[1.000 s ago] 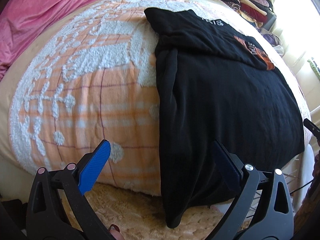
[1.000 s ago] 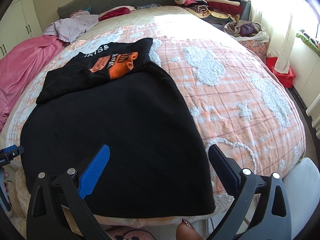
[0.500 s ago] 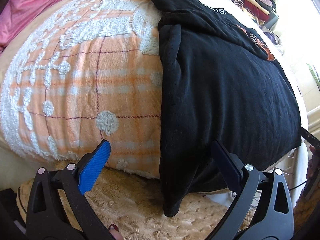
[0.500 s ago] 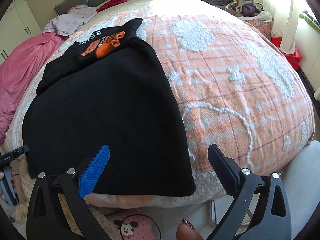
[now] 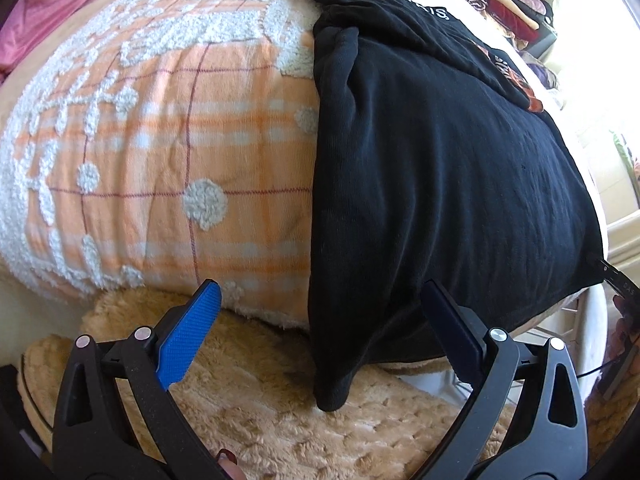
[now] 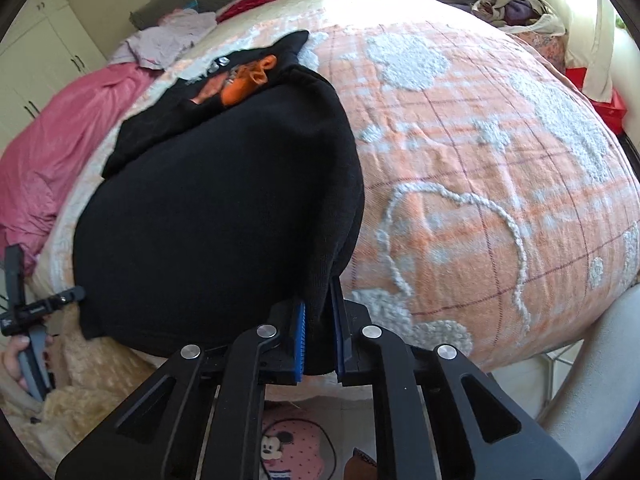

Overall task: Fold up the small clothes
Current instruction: 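Close the right gripper on the hem while the left gripper grasps the hem too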

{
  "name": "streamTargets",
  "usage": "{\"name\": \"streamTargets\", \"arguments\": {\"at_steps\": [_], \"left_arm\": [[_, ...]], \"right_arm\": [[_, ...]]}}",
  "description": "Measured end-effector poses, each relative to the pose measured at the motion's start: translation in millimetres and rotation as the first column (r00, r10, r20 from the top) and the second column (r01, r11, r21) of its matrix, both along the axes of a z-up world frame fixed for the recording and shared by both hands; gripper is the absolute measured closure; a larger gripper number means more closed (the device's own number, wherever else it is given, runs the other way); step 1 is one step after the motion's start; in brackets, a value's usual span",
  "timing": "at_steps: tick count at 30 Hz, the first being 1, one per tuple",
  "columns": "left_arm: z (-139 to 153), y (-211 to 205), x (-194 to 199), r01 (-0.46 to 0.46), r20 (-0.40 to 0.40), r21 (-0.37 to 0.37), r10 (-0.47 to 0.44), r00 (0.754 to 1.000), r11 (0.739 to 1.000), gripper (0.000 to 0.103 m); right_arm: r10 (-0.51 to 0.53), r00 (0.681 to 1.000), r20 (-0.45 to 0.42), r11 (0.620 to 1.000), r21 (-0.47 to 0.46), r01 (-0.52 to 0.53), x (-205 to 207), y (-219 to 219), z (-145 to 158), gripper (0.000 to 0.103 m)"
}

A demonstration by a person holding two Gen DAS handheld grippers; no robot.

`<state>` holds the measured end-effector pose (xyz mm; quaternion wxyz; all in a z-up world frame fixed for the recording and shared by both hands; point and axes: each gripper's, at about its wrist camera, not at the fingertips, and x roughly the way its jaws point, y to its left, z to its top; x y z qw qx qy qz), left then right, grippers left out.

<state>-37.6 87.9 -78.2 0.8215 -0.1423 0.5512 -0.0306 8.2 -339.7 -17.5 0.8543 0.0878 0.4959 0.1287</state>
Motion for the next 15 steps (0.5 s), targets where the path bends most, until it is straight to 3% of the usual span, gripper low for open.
{"name": "streamTargets", "arguments": {"at_steps": [8, 10, 14, 15], "left_arm": [[-4.5, -7.0, -9.1, 0.043, -0.026, -0.096, -0.045, 0.999, 0.995, 0.024], [-8.3, -8.3, -9.7, 0.051, -0.038, -0.135, -0.056, 0.998, 0.989, 0.037], [-11.6, -10.6, -9.2, 0.049, -0.057, -0.150, -0.058, 0.997, 0.987, 0.047], [-11.5, -9.0, -9.2, 0.044, -0.057, -0.162, -0.053, 0.997, 0.986, 0.057]], "right_arm": [[0.005, 0.994, 0.113, 0.999, 0.044, -0.010, -2.2, 3.4, 36.0, 0.095], [-0.001, 0.991, 0.133, 0.999, 0.049, -0.006, -3.2, 2.1, 43.0, 0.095], [-0.021, 0.988, 0.150, 0.999, 0.052, 0.013, -2.9, -2.4, 50.0, 0.095], [-0.024, 0.989, 0.148, 0.998, 0.053, 0.016, -2.3, -3.3, 49.0, 0.095]]}}
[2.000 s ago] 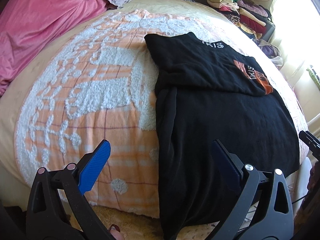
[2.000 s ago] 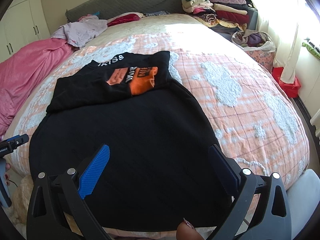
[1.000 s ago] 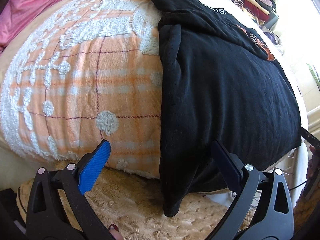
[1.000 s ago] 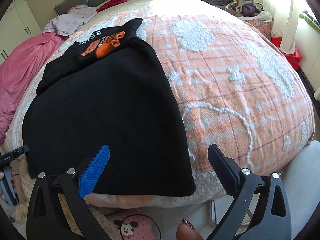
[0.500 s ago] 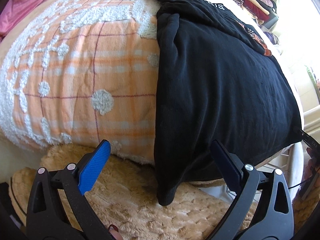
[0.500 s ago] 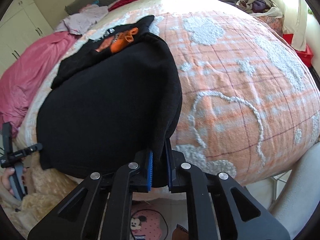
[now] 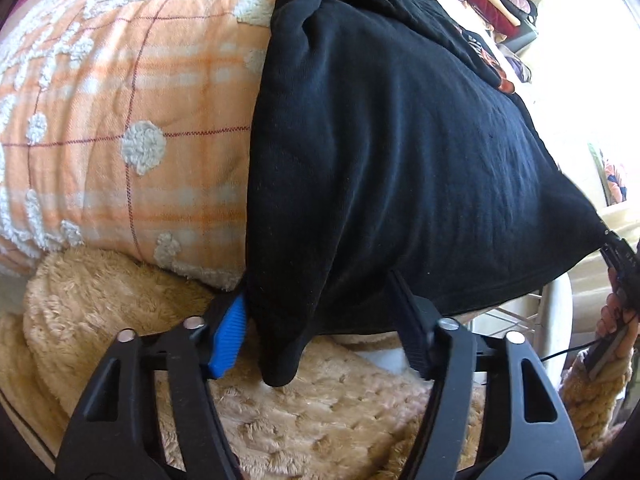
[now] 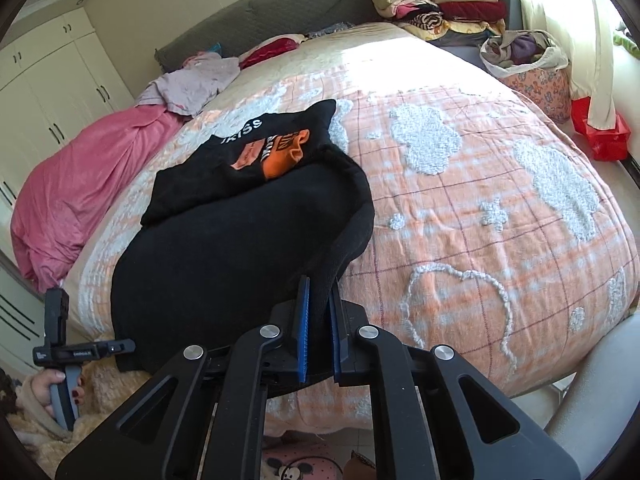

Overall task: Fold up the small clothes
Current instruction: 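Close the right gripper on the hem while the left gripper grasps the hem too, then lift the hem with both grippers and fold it over toward the collar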

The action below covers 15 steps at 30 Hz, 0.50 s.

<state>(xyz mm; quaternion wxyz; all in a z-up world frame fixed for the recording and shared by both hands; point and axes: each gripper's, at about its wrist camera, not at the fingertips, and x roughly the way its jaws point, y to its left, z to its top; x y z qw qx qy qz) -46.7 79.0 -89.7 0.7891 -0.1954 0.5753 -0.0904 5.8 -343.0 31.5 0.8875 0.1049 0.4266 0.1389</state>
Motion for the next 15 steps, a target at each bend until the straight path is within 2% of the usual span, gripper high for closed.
{"name": "streamTargets", "arguments": {"at_steps": [1, 2, 4, 7, 15], "left_arm": [[0.1, 1.6, 0.3, -0.007, -0.001, -0.010, 0.007, 1.000, 1.000, 0.067], [0.1, 3.9, -0.6, -0.016, -0.004, -0.004, 0.016, 1.000, 1.000, 0.071], [0.5, 8.2, -3.1, -0.020, -0.007, -0.013, 0.020, 1.000, 1.000, 0.087], [8.8, 14.4, -7.3, -0.024, 0.017, -0.042, 0.024, 1.000, 0.999, 0.100], [49.4, 26.6, -15.0, -0.011, 0.130, -0.085, 0.022, 0.991, 0.996, 0.100]], "right_arm": [[-0.002, 1.000, -0.002, 1.000, -0.002, 0.002, 0.3, -0.2, -0.1, 0.095], [-0.003, 1.000, -0.004, 1.000, -0.005, 0.003, 1.5, 0.5, -0.9, 0.095], [-0.003, 1.000, -0.009, 1.000, -0.015, 0.003, 3.0, 2.4, -2.5, 0.095], [-0.008, 1.000, -0.016, 1.000, -0.024, 0.007, 3.9, 3.1, -4.4, 0.095], [-0.038, 0.999, -0.036, 0.999, -0.029, 0.037, 3.9, -0.3, -6.6, 0.096]]}}
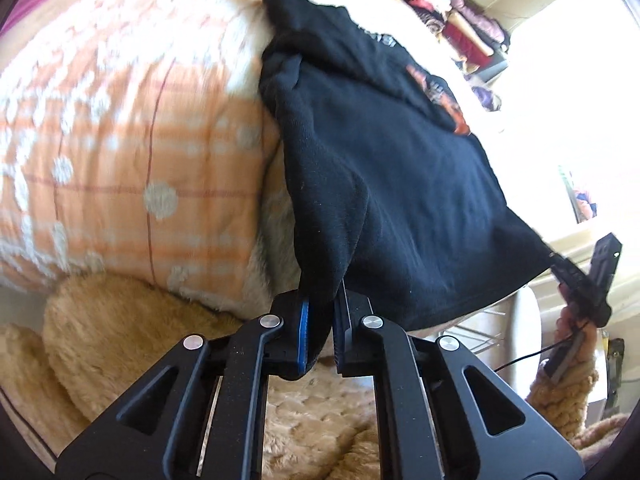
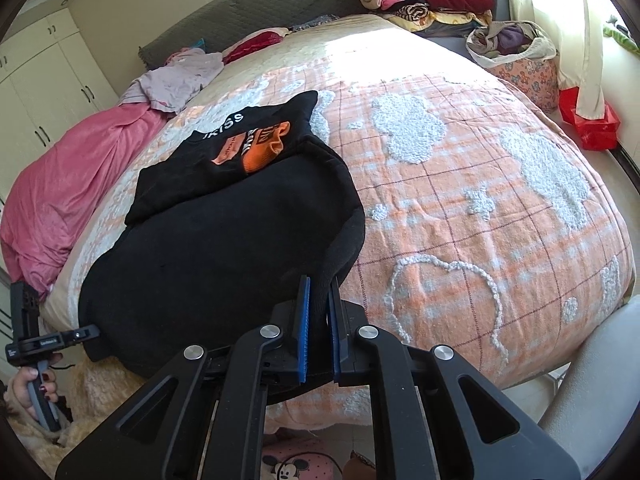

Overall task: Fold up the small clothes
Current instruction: 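Lift the hem with both grippers and fold it over toward the collar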

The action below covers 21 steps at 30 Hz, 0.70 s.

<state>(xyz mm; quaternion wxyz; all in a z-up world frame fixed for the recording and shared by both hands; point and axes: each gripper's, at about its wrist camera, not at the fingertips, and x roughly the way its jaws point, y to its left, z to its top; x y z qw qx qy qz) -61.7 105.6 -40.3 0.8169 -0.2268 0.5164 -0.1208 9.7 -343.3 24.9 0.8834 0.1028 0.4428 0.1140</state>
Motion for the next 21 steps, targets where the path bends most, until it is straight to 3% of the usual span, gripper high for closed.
{"name": "streamTargets", "arguments": {"at_steps": [7, 21], "left_arm": [[24.3, 5.4, 7.8, -0.007, 0.073, -0.025, 0.009, 0.997, 1.000, 0.100], [78.1, 22.2, 44.8, -0.053, 0.217, -0.022, 0.057, 0.975, 0.998, 0.100]], "right_arm": [[-0.035, 0.999, 0.017, 0.997, 0.067, 0.034, -0.1, -9.3, 6.8, 0.096], [-0.064, 0.983, 0.173, 0.978, 0.208, 0.027, 32.6, 2.1, 51.2, 0.097]]}}
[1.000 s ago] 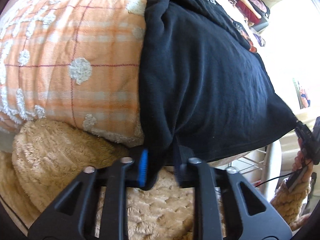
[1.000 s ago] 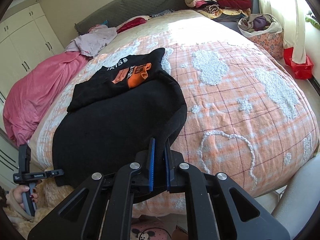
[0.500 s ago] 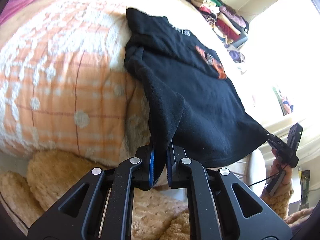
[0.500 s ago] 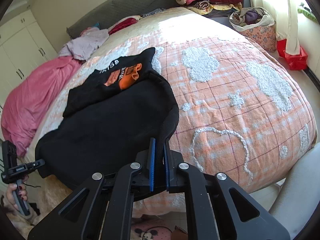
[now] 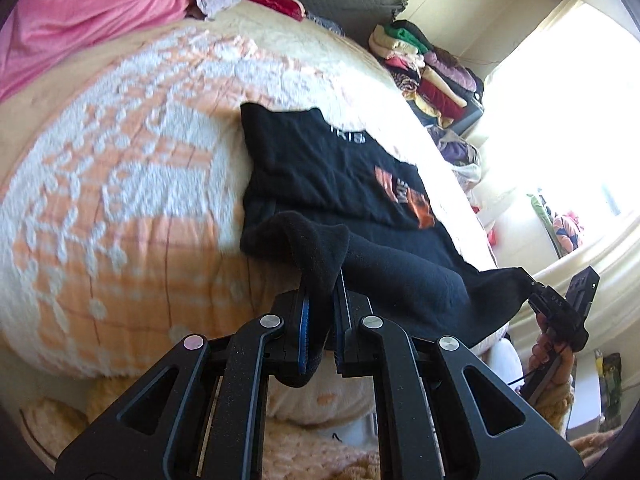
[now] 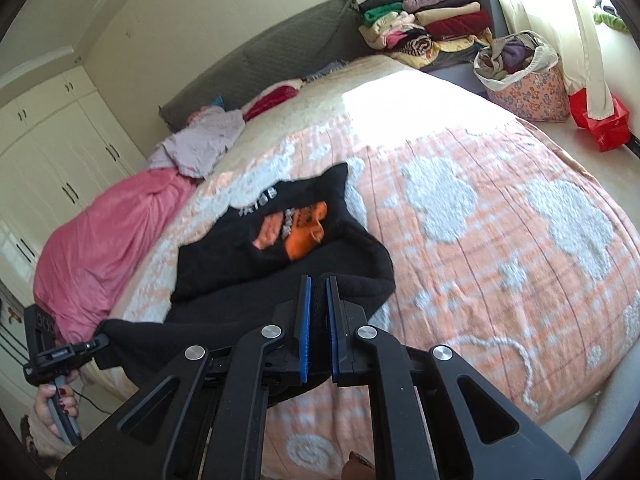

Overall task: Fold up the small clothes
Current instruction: 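Lift the hem with both grippers and fold it over toward the collar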

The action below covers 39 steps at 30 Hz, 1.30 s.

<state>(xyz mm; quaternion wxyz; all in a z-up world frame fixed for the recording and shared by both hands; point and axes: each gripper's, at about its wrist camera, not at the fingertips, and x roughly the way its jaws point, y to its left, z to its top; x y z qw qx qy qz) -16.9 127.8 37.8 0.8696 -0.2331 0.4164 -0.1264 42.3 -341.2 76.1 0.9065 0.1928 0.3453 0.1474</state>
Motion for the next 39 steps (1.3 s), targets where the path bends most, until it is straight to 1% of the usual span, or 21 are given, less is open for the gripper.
{"name": "streamTargets", "arguments": {"at_steps": [6, 11, 15, 18, 23, 27, 30, 33, 35, 39], "left_arm": [[15.3, 7.5, 20.9, -0.022, 0.031, 0.007, 0.022, 0.999, 1.000, 0.100], [20.0, 11.8, 43.3, -0.037, 0.038, 0.012, 0.037, 0.999, 0.999, 0.100], [23.0, 13.8, 62.8, -0.053, 0.040, 0.011, 0.053, 0.998, 0.999, 0.100], [23.2, 15.1, 76.1, -0.060, 0.035, -0.008, 0.061, 0.998, 0.998, 0.100], [23.9, 18.4, 98.3, -0.088, 0.035, 0.005, 0.088, 0.996, 0.996, 0.100], [19.9, 16.0, 119.8, -0.093, 0.019, 0.032, 0.092, 0.996, 0.995, 0.100], [11.8, 13.4, 136.4, -0.098, 0.000, 0.061, 0.098, 0.995, 0.993, 0.100], [0.0, 11.9, 151.3, -0.106, -0.027, 0.088, 0.109, 0.994, 0.990, 0.100], [-7.6, 9.7, 158.2, -0.104, -0.045, 0.106, 0.110, 0.993, 0.989, 0.100], [-13.7, 7.7, 161.6, -0.102, -0.052, 0.113, 0.108, 0.993, 0.988, 0.099]], "right_arm": [[0.007, 0.998, 0.069, 1.000, 0.026, -0.009, 26.2, 4.3, 22.0, 0.097], [-0.008, 0.993, 0.121, 1.000, 0.015, 0.006, 52.4, 6.8, 36.3, 0.097], [-0.024, 0.992, 0.123, 0.999, 0.026, 0.020, 81.8, 7.0, 37.0, 0.097], [-0.039, 0.992, 0.117, 0.999, 0.040, 0.034, 102.0, 6.7, 34.8, 0.097], [-0.062, 0.990, 0.123, 0.997, 0.049, 0.057, 129.7, 7.7, 33.1, 0.097], [-0.079, 0.991, 0.106, 0.996, 0.037, 0.075, 156.7, 9.6, 27.4, 0.097], [-0.094, 0.993, 0.072, 0.995, 0.030, 0.092, 179.2, 10.8, 16.7, 0.097], [-0.106, 0.994, 0.019, 0.994, -0.008, 0.106, 201.2, 16.0, 0.0, 0.097], [-0.108, 0.994, -0.017, 0.994, -0.028, 0.108, 211.7, 19.2, -12.1, 0.097], [-0.127, 0.990, -0.064, 0.992, -0.024, 0.125, 218.2, 17.9, -28.4, 0.094]]}}
